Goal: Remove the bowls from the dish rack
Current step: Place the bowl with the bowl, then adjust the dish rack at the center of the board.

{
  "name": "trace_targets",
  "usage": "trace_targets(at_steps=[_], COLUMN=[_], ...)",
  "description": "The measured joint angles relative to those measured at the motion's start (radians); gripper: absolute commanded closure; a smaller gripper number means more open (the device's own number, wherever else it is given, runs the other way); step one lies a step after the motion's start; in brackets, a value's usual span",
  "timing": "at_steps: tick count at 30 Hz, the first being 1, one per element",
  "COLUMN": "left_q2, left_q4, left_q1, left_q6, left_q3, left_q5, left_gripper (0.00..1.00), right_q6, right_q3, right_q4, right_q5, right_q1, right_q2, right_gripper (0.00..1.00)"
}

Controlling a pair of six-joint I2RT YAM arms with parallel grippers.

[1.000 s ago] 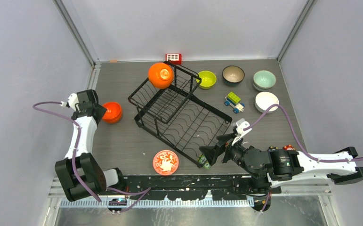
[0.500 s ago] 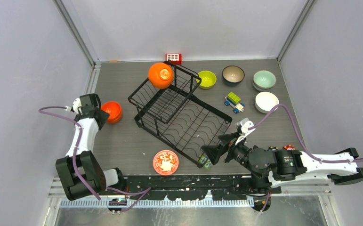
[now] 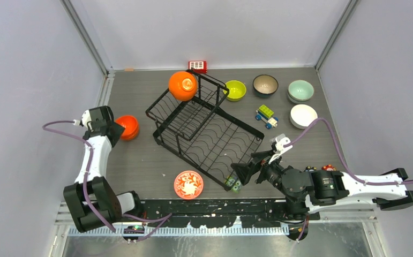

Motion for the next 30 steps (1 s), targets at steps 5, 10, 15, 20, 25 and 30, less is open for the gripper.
trace_targets(at_steps=[5, 10, 15, 20, 25, 30], left_q2=[-0.090, -0.194, -0.296, -0.342, -0.349, -0.346], left_q4=[-0.035, -0.038, -0.060, -0.095, -0.113, -0.145], left_q1=[-0.021, -0.107, -0.134, -0.166, -0.194, -0.216], left_q6=[0.002, 0.016, 0.032, 0.047, 0.038, 0.018], left_q3=[0.079, 0.188, 0.205, 0.204, 0.197, 0.204], left_q5=[0.058, 0.092, 0.105, 0.095, 0.092, 0.086], left_gripper=[0.45, 0.41, 0.38, 0.35, 0.34, 0.33], right_q6=[0.077, 0.139, 0.211, 0.295, 0.365, 0.389], right_q3=[0.014, 0.071, 0.144, 0.094, 0.008, -0.019], right_q4=[-0.083, -0.160, -0.195, -0.205, -0.201, -0.163], right_q5=[0.103, 0.095, -0.064, -0.216, -0.298, -0.330], right_q1=[-0.008, -0.115, -0.394, -0.635, -0.721, -0.754], right_q2=[0.018, 0.110, 0.277, 0.362, 0.412, 0.484], right_gripper=[0.00, 0.00, 0.05, 0.12, 0.16, 0.22])
